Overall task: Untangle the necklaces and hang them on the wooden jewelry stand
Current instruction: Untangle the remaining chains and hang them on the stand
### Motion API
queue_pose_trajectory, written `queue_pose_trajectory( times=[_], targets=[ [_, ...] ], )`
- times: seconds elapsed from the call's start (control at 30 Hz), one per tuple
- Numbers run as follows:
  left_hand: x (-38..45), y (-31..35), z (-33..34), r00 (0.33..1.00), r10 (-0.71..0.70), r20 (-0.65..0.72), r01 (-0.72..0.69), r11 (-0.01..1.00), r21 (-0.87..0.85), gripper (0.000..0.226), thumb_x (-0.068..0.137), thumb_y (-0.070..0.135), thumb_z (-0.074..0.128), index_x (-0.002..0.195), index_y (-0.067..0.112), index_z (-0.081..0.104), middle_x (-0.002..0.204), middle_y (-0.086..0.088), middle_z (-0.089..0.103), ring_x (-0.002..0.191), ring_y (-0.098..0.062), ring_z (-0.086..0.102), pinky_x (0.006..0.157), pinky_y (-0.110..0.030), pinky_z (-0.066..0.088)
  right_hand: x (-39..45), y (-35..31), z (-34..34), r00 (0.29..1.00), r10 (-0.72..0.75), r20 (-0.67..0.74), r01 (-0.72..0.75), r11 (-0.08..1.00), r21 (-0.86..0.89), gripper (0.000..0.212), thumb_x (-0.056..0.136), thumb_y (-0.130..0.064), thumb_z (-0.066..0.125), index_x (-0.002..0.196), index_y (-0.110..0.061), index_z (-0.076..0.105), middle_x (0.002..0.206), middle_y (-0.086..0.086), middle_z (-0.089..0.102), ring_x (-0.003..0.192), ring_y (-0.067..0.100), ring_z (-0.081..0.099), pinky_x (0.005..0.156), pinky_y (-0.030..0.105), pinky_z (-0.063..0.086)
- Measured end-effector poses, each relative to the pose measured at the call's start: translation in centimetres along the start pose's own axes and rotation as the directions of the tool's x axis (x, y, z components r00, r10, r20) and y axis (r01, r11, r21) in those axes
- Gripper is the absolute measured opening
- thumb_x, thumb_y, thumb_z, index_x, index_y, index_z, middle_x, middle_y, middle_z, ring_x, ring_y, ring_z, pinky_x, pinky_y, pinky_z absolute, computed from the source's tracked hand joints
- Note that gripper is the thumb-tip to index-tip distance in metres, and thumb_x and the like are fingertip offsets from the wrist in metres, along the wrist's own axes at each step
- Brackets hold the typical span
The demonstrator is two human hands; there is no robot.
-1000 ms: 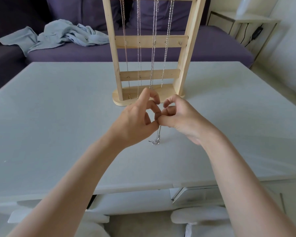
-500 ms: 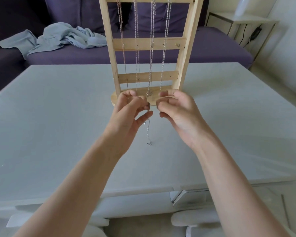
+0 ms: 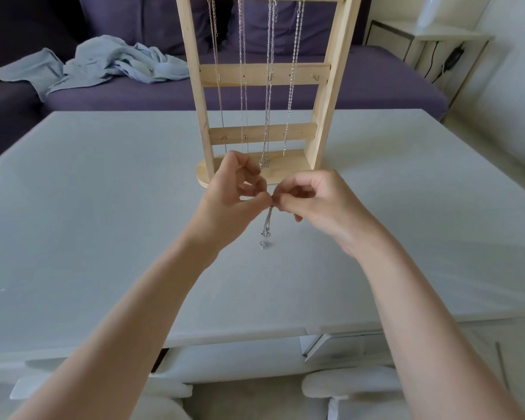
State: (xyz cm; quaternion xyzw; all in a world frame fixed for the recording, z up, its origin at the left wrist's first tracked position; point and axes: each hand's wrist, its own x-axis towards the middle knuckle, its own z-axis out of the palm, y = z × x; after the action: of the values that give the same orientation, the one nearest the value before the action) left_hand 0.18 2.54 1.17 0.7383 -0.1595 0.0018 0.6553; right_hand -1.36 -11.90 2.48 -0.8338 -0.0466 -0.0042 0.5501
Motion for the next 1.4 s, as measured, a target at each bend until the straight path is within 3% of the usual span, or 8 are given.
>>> queue_pose_trajectory(
  times=[0.23,0.4,0.67,0.83,0.97,1.17,1.3,1.4],
  targets=[
    [-0.2,0.2,0.1,0.999,-0.052,0.013,0.052,0.999,-0.002,0.036,0.079,-0.010,0.062,0.093,0.016,0.043,0.077,0.003,0.056,0.059,-0.011,0.055,0.071,-0.035,0.046,0.0,0.5,0.4,0.998,0.051,-0.029,-0.049,0.996,0.072,0.020,0.073,-0.012,0.065,0.056,-0.021,0.060,0.059,-0.001,0.051,0.059,0.015,0.041,0.063,0.029,0.033],
    [-0.5,0.1,0.1,0.992,-0.119,0.039,0.121,0.992,-0.043,0.041,0.077,-0.010,0.065,0.101,0.017,0.046,0.081,0.003,0.063,0.062,-0.011,0.061,0.068,-0.027,0.050,0.2,0.8,0.4,0.996,0.073,-0.058,-0.073,0.997,0.002,0.025,0.074,-0.011,0.066,0.052,-0.021,0.057,0.048,-0.010,0.044,0.052,0.011,0.037,0.062,0.027,0.031],
    [-0.2,0.1,-0.3,0.977,-0.205,-0.065,0.185,0.955,-0.231,0.029,0.081,-0.009,0.064,0.098,0.011,0.051,0.077,-0.003,0.064,0.070,-0.014,0.065,0.073,-0.023,0.056,-0.1,0.8,-0.2,0.999,0.040,-0.002,-0.038,0.975,0.221,0.009,0.083,-0.008,0.068,0.076,-0.012,0.071,0.070,0.002,0.066,0.062,0.008,0.056,0.058,0.018,0.046],
    [-0.3,0.3,0.3,0.979,-0.183,-0.086,0.155,0.952,-0.262,0.027,0.082,-0.011,0.059,0.101,0.007,0.049,0.077,-0.004,0.061,0.065,-0.013,0.064,0.072,-0.023,0.056,0.0,0.7,0.1,0.998,0.058,-0.025,-0.050,0.969,0.241,0.010,0.079,-0.005,0.072,0.072,-0.012,0.071,0.059,-0.007,0.066,0.054,0.003,0.056,0.055,0.014,0.046],
    [-0.3,0.2,0.5,0.984,-0.143,-0.110,0.126,0.981,-0.148,0.028,0.081,-0.011,0.060,0.094,0.011,0.050,0.073,0.001,0.061,0.064,-0.010,0.062,0.075,-0.026,0.055,0.0,0.5,0.3,0.992,0.116,-0.043,-0.101,0.961,0.258,0.013,0.081,0.002,0.065,0.070,-0.005,0.066,0.060,0.001,0.061,0.051,0.006,0.051,0.053,0.015,0.042],
    [-0.4,0.0,1.6,0.993,0.029,-0.112,0.006,0.953,0.302,0.031,0.075,-0.001,0.065,0.094,0.016,0.047,0.073,0.005,0.059,0.055,0.001,0.056,0.046,-0.008,0.037,0.1,0.7,1.2,0.971,0.215,-0.105,-0.185,0.952,0.243,0.016,0.079,0.000,0.059,0.065,-0.007,0.061,0.056,-0.002,0.051,0.055,0.011,0.044,0.058,0.022,0.036],
    [-0.2,-0.2,1.4,0.993,0.023,-0.115,0.019,0.937,0.348,0.034,0.075,0.001,0.067,0.096,0.015,0.045,0.073,0.006,0.059,0.052,0.006,0.055,0.046,-0.007,0.036,0.2,0.5,1.7,0.976,0.128,-0.176,-0.119,0.991,0.064,0.020,0.079,-0.007,0.060,0.062,-0.017,0.059,0.056,-0.008,0.050,0.056,0.009,0.044,0.061,0.022,0.037],
    [-0.3,-0.6,1.4,0.991,-0.072,-0.112,0.101,0.955,0.278,0.032,0.076,0.001,0.065,0.090,0.019,0.043,0.073,0.003,0.061,0.054,0.000,0.056,0.052,-0.013,0.043,0.3,0.4,1.2,0.977,0.110,-0.185,-0.079,0.983,0.166,0.022,0.084,-0.004,0.056,0.064,-0.012,0.056,0.061,-0.001,0.049,0.057,0.013,0.042,0.058,0.022,0.037]
  ],
)
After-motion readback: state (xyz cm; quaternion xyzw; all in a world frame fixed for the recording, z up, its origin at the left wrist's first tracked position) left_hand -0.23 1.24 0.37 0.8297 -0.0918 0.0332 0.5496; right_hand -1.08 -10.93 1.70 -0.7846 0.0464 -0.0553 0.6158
